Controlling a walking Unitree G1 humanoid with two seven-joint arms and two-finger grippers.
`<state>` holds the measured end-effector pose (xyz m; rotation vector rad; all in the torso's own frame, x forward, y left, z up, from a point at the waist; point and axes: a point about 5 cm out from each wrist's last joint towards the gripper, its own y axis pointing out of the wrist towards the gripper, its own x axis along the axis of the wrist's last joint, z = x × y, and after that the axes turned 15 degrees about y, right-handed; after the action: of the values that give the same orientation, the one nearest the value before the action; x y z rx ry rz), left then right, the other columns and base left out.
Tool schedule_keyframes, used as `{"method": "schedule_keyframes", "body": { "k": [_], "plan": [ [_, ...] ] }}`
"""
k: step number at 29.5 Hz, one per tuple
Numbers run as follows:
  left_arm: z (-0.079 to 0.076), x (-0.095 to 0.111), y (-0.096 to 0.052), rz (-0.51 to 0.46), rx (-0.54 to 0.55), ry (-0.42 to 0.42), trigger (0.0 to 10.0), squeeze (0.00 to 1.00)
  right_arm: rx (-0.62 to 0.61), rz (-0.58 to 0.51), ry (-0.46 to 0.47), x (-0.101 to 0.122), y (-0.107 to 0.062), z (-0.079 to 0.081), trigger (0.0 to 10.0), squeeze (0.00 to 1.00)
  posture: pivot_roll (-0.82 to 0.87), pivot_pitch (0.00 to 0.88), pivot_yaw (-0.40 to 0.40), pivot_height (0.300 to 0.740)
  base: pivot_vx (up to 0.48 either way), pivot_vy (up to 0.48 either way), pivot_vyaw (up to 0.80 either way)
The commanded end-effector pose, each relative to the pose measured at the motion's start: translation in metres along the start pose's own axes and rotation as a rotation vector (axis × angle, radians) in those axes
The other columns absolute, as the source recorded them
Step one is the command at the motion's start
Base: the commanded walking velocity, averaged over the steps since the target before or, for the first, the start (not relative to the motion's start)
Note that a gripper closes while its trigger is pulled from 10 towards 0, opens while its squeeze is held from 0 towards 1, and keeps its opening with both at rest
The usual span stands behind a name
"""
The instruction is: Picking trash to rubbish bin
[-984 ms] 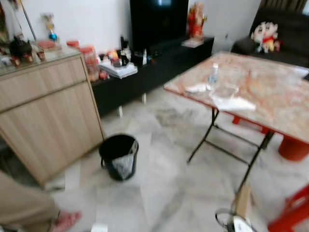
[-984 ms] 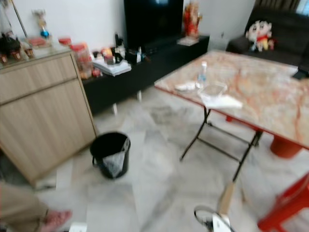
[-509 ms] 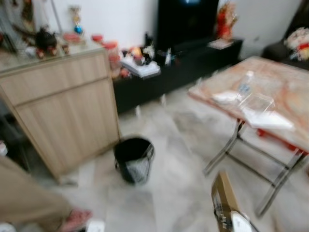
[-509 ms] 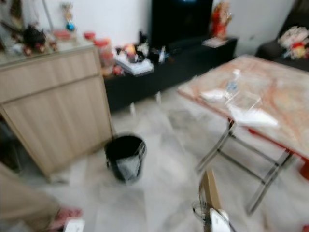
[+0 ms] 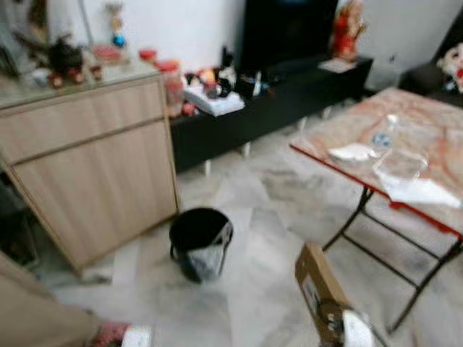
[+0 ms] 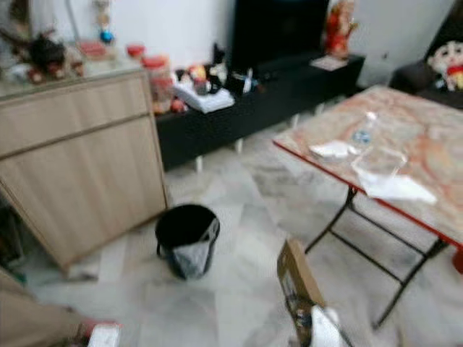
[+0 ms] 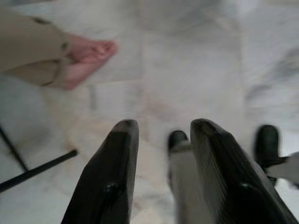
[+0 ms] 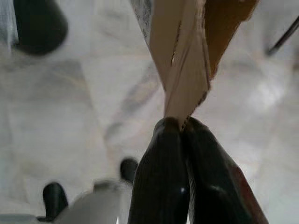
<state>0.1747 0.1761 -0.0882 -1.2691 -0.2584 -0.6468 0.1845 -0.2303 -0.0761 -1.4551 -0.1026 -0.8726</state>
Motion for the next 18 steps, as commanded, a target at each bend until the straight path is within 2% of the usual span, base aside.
{"method": "schedule_keyframes", "body": {
  "k": [1, 3, 15, 18],
  "plan": [
    [0.0117, -0.0042, 0.0007, 0.015, 0.025, 0.019, 10.0, 0.00, 0.033, -0.022, 0.009, 0.0053, 0.0018, 0.0116, 10.0, 0.00, -0.03, 0.046, -0.070, 0.740, 0.307, 0.000, -0.80],
    [0.0114, -0.0042, 0.0006, 0.015, 0.025, 0.020, 10.0, 0.00, 0.035, -0.023, 0.011, 0.0057, 0.0019, 0.0120, 10.0, 0.00, -0.03, 0.048, -0.070, 0.740, 0.311, 0.000, -0.80],
    [0.0105, -0.0051, 0.0004, 0.018, 0.026, 0.013, 10.0, 0.00, 0.042, -0.015, -0.033, 0.0043, 0.0019, 0.0132, 10.0, 0.00, -0.03, 0.054, -0.076, 0.740, 0.304, 0.000, 0.00],
    [0.0103, -0.0055, 0.0003, 0.020, 0.026, 0.012, 10.0, 0.00, 0.045, -0.012, -0.044, 0.0033, 0.0018, 0.0136, 10.0, 0.00, -0.03, 0.054, -0.076, 0.740, 0.300, 0.000, 0.60]
  ]
}}
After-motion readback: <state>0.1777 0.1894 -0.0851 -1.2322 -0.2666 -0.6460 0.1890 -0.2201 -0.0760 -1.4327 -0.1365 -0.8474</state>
